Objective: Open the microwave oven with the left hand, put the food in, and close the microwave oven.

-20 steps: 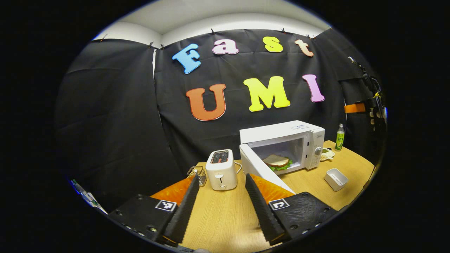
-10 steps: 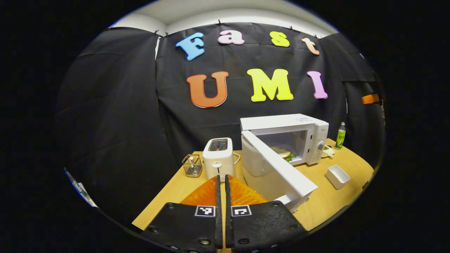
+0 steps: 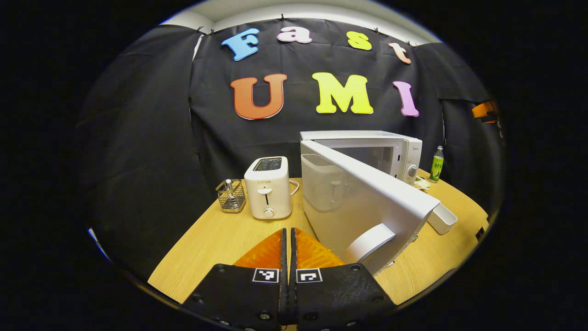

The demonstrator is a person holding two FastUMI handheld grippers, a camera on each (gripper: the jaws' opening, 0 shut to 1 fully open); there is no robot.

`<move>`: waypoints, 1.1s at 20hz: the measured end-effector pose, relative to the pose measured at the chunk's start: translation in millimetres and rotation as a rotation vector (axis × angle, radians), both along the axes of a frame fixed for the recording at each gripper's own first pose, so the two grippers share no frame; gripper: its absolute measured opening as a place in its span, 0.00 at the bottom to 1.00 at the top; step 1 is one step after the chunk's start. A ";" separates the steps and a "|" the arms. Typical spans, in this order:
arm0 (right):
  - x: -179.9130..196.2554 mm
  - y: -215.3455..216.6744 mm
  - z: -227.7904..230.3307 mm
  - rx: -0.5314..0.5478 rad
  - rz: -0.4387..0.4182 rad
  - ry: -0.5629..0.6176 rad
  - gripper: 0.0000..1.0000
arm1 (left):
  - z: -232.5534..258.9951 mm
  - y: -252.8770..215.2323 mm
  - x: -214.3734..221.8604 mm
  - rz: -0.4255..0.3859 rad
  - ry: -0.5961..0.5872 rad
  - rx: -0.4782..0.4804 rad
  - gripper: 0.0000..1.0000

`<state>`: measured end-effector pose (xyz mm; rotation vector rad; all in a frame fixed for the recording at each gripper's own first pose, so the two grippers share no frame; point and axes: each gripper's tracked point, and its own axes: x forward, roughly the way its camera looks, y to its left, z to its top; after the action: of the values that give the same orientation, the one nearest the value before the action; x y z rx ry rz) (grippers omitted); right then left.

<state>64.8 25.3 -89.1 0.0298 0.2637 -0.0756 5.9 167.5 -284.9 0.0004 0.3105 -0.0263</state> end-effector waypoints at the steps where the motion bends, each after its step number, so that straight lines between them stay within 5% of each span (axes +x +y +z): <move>1: 0.5 -2.0 1.1 -0.005 -0.001 -0.003 0.98 | -2.1 -2.6 2.2 -0.001 0.005 0.000 0.00; 4: 4.6 -7.7 0.0 0.003 0.005 0.003 0.98 | -5.2 -15.5 3.7 -0.021 0.010 -0.006 0.00; 5: 5.8 -9.5 -0.1 0.011 0.005 0.005 0.91 | -4.8 -19.2 0.6 -0.022 0.009 0.003 0.00; 6: 6.6 -11.4 0.3 0.017 0.005 0.006 0.98 | -1.8 -21.2 -3.5 -0.020 0.003 0.015 0.00; 9: 7.9 -18.7 2.0 0.014 0.007 0.001 0.97 | -2.2 -42.7 0.7 -0.050 0.010 0.011 0.00; 22: 17.1 -58.9 16.0 0.016 0.022 -0.001 0.98 | 13.8 -185.7 39.7 -0.272 -0.029 0.008 0.00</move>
<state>82.0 -33.6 -73.1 0.0427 0.2635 -0.0516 45.5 -18.1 -271.1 0.0513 0.2803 -0.2949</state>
